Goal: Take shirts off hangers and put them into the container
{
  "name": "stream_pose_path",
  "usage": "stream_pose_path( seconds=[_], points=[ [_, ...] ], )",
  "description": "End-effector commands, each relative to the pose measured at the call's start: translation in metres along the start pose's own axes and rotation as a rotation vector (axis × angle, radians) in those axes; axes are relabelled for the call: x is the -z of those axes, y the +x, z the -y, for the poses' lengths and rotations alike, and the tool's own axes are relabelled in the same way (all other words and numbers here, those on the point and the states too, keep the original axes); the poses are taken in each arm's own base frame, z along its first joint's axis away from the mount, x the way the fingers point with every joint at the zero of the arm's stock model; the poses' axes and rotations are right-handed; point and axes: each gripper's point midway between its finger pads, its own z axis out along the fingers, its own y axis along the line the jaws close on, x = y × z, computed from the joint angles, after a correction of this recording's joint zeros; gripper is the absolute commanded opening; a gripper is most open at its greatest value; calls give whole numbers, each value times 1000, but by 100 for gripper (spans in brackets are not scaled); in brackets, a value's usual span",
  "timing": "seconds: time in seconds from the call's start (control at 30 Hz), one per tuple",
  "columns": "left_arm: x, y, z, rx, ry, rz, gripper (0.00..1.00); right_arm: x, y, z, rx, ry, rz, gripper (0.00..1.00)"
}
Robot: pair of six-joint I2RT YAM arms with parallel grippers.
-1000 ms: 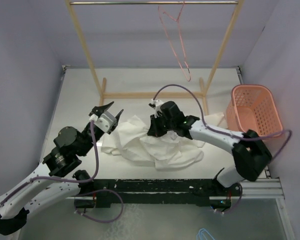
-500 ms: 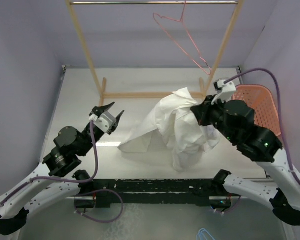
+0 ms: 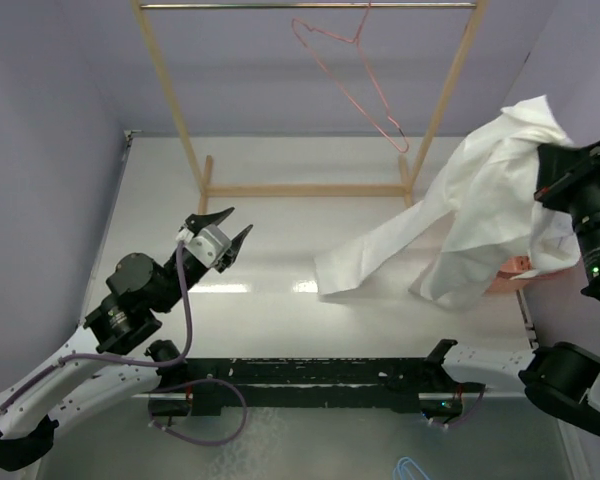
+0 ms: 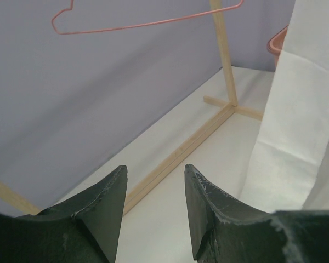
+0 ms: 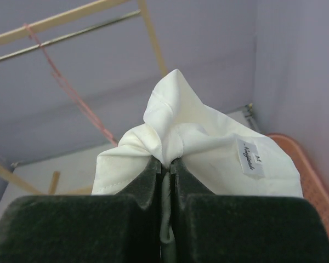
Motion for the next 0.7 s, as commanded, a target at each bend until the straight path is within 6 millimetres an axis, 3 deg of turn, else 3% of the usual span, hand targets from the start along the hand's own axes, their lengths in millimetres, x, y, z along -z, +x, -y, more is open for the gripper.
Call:
stream_pose_path(
  seconds=[0.0, 0.1, 0.17, 0.3, 0.47, 0.6, 0.67],
  points=[
    [1, -33, -2, 58, 17, 93, 50, -4, -56, 35, 115, 264, 151, 0],
    [1, -35, 1, 70, 38, 98, 50, 2, -93, 42, 155, 371, 227, 0],
    [1, -37, 3, 75, 49, 104, 50, 8, -116, 37, 102, 291, 248, 0],
    [0, -35, 5, 89, 54, 96, 50, 14, -148, 47, 13, 194, 255, 0],
    [-5, -30, 12, 108, 82, 76, 49, 17, -159, 69, -47, 162, 301, 0],
    [-8, -26, 19, 130, 106, 63, 49, 19, -159, 119, -175, 121, 300, 0],
    [-11, -25, 22, 135, 117, 61, 49, 13, -153, 134, -208, 80, 273, 0]
  ],
)
